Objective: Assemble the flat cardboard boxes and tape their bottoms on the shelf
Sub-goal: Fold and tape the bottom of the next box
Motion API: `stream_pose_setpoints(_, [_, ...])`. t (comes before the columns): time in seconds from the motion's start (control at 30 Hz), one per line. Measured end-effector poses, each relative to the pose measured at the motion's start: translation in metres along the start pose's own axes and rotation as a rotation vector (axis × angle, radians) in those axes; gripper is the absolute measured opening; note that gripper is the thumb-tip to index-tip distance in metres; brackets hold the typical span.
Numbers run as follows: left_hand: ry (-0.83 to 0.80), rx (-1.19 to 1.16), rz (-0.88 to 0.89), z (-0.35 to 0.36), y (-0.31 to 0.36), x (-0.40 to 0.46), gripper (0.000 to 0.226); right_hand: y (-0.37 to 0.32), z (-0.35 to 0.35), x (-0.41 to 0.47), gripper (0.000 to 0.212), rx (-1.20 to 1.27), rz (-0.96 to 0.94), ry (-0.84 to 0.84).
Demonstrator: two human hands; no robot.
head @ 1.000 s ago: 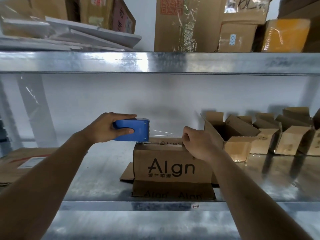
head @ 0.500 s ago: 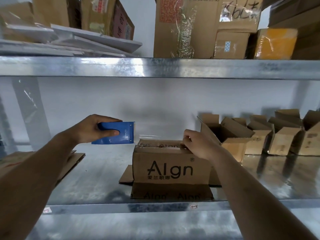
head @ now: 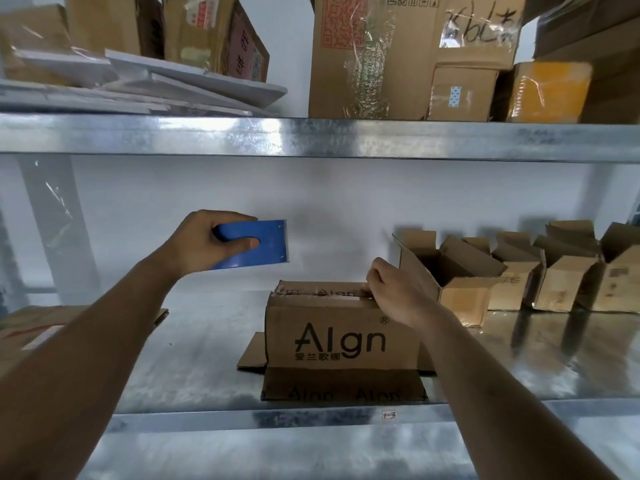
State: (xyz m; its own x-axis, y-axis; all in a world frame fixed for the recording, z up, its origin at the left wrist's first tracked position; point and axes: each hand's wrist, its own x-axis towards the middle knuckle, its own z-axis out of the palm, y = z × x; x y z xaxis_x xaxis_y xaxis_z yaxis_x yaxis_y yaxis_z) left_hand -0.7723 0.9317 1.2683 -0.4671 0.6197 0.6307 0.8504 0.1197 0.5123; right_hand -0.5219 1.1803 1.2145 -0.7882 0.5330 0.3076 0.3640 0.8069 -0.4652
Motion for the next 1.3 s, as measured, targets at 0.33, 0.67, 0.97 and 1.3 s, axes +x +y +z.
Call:
stream_pose_setpoints(0.33, [-0.086,-0.244,-0.150,0.009,0.046,0.024,0.022,0.022,-0.014,0.008,0.035,0.958,0.328,0.065])
stream_pose_setpoints(0.67, [-0.276,-0.049,-0.254,0.034,0.038,0.041,0.026,0.032,-0.024,0.015,0.049,1.094,0.428,0.056])
stream_pose_setpoints(0.97, [-0.373,0.051,-0.254,0.038,0.030,0.046,0.022,0.050,-0.031,0.029,0.029,0.914,0.405,0.062])
stream_pose_setpoints(1.3, [-0.470,0.181,-0.243,0.054,0.041,0.065,0.025,0.070,-0.039,0.027,0.009,0.657,0.517,-0.032])
